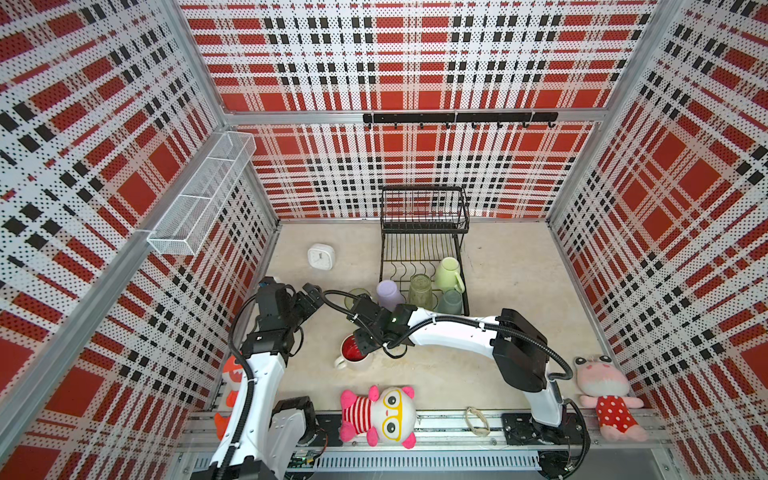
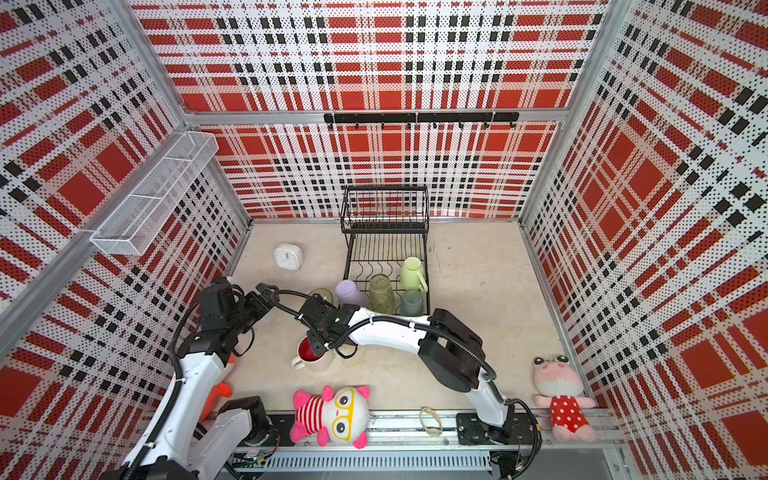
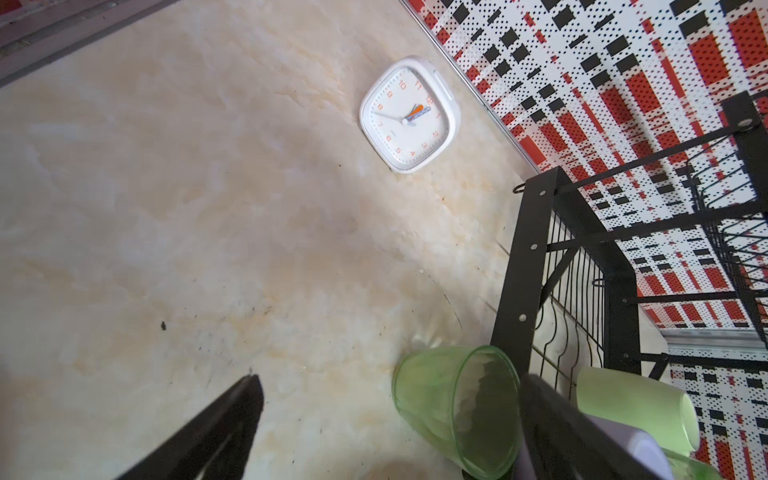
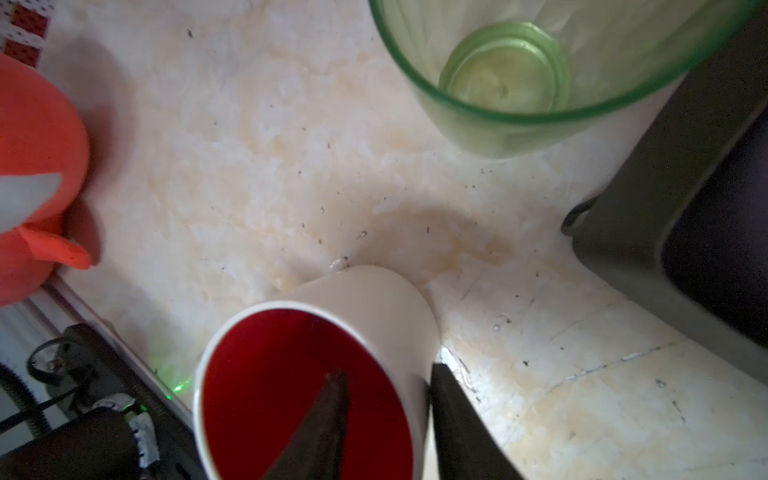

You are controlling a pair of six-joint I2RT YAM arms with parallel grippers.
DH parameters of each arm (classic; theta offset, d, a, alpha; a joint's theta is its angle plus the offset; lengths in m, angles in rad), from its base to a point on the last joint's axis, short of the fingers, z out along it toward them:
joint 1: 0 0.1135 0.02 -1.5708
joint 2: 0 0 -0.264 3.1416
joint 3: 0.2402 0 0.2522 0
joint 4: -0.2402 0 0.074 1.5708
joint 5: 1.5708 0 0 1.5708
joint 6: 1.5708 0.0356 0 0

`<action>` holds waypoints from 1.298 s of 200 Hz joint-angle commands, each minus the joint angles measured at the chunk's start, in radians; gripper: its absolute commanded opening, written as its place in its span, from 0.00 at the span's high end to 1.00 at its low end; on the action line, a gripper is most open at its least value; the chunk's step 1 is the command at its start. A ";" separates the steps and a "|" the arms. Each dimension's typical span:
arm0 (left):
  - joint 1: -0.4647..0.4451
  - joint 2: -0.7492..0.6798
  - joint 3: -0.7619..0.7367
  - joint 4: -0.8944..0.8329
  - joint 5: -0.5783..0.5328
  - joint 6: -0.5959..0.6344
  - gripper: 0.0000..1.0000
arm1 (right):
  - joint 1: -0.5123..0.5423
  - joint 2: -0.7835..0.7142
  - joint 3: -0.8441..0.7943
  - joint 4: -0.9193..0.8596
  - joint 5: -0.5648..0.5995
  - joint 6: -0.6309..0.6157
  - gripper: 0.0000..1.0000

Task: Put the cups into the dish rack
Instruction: 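Move the right gripper to the white mug with red interior and grasp its rim, then lift the white mug off the table with the right gripper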

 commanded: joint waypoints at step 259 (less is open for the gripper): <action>-0.065 -0.073 0.296 0.048 0.317 -0.175 0.02 | 0.016 -0.768 -0.496 0.518 0.527 -0.544 1.00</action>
